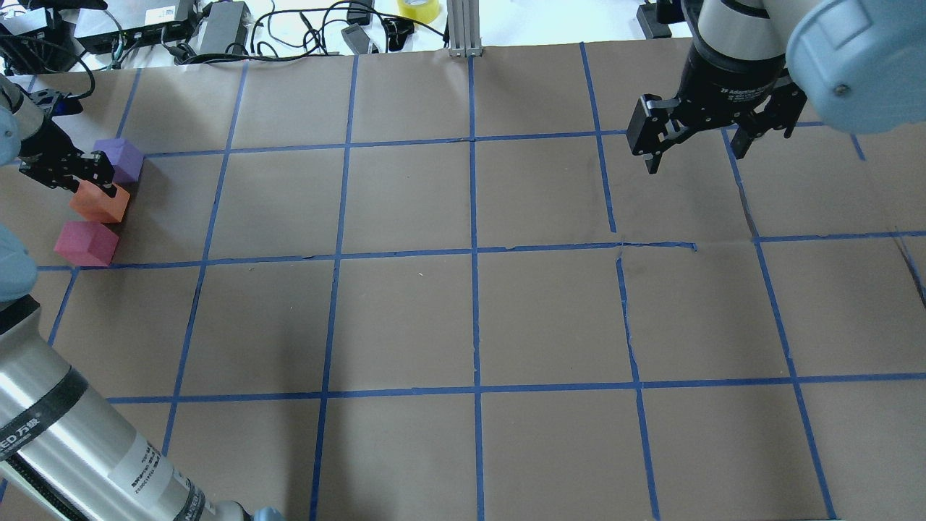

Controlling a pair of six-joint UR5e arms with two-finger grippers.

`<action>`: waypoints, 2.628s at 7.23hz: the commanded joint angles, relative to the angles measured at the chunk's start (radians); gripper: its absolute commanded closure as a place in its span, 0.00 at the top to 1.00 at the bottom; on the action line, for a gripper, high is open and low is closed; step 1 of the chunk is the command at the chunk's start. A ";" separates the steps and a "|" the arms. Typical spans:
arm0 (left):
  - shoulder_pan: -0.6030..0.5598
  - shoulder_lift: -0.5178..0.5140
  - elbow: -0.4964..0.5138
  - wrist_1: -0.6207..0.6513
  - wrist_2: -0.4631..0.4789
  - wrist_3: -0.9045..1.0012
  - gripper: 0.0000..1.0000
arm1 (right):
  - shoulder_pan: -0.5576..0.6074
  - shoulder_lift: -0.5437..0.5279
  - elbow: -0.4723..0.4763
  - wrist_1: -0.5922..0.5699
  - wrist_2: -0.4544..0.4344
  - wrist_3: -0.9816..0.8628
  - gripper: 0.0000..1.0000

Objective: Arrange blocks in a line
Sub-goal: 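Lower the orange cube between the purple and pink cubes with the left gripper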

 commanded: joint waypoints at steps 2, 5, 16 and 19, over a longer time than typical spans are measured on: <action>0.000 0.000 0.001 0.001 -0.015 0.003 0.00 | 0.000 0.001 0.000 0.000 -0.001 0.002 1.00; 0.000 -0.005 -0.011 0.004 -0.012 0.009 0.00 | 0.000 0.000 0.000 0.000 -0.001 0.002 1.00; 0.010 0.008 -0.037 0.047 0.000 0.029 1.00 | 0.000 0.001 0.000 0.000 -0.001 0.000 1.00; 0.016 0.012 -0.051 0.035 -0.014 0.017 1.00 | 0.000 0.001 0.000 0.000 -0.001 0.000 1.00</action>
